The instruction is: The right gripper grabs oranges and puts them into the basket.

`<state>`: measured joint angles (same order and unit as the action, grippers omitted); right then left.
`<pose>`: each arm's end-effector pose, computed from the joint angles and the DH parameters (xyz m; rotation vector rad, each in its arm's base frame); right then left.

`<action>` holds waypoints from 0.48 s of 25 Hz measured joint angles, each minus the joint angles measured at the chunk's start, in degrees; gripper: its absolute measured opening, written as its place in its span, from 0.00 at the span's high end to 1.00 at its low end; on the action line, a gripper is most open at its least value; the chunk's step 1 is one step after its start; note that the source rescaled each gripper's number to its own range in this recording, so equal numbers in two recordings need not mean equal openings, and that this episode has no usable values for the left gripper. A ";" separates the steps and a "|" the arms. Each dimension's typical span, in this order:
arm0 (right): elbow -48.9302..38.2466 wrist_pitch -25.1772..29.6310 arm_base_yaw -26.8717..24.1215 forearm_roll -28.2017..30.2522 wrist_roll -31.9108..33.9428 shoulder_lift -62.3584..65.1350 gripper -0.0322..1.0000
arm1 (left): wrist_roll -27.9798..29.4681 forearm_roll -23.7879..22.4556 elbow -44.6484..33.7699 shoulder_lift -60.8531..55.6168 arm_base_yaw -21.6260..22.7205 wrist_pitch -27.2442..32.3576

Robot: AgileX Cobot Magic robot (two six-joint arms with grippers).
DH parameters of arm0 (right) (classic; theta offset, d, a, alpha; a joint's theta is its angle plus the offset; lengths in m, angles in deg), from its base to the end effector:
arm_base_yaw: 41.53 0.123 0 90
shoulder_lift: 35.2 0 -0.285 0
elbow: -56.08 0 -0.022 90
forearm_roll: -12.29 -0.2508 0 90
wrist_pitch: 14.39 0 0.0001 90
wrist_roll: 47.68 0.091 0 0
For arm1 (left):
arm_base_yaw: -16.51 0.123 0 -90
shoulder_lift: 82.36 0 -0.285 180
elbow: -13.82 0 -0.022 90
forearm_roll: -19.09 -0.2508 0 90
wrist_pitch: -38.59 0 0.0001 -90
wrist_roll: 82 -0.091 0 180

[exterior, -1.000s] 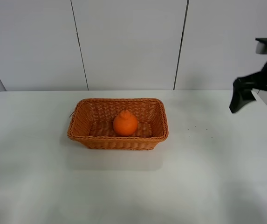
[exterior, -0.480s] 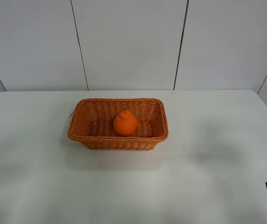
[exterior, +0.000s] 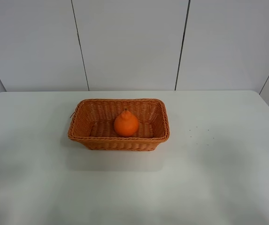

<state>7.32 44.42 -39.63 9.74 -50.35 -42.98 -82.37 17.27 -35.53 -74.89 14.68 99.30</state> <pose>-0.0032 0.0034 0.2792 -0.0813 2.0111 0.0444 -0.0040 0.0027 0.2736 0.0381 2.0506 0.0222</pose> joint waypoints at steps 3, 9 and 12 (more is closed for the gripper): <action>0.00 0.00 0.00 0.19 0.05 0.16 0.00 | 0.00 0.00 0.00 0.00 0.00 0.00; 0.00 0.00 0.00 0.24 0.05 0.16 0.00 | 0.00 0.00 0.00 0.00 0.00 0.00; 0.00 0.00 0.00 0.24 0.05 0.16 0.00 | 0.00 0.00 0.00 0.00 0.00 0.00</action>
<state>7.32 44.42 -39.63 9.97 -50.30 -42.83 -82.37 17.27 -35.53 -74.89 14.68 99.30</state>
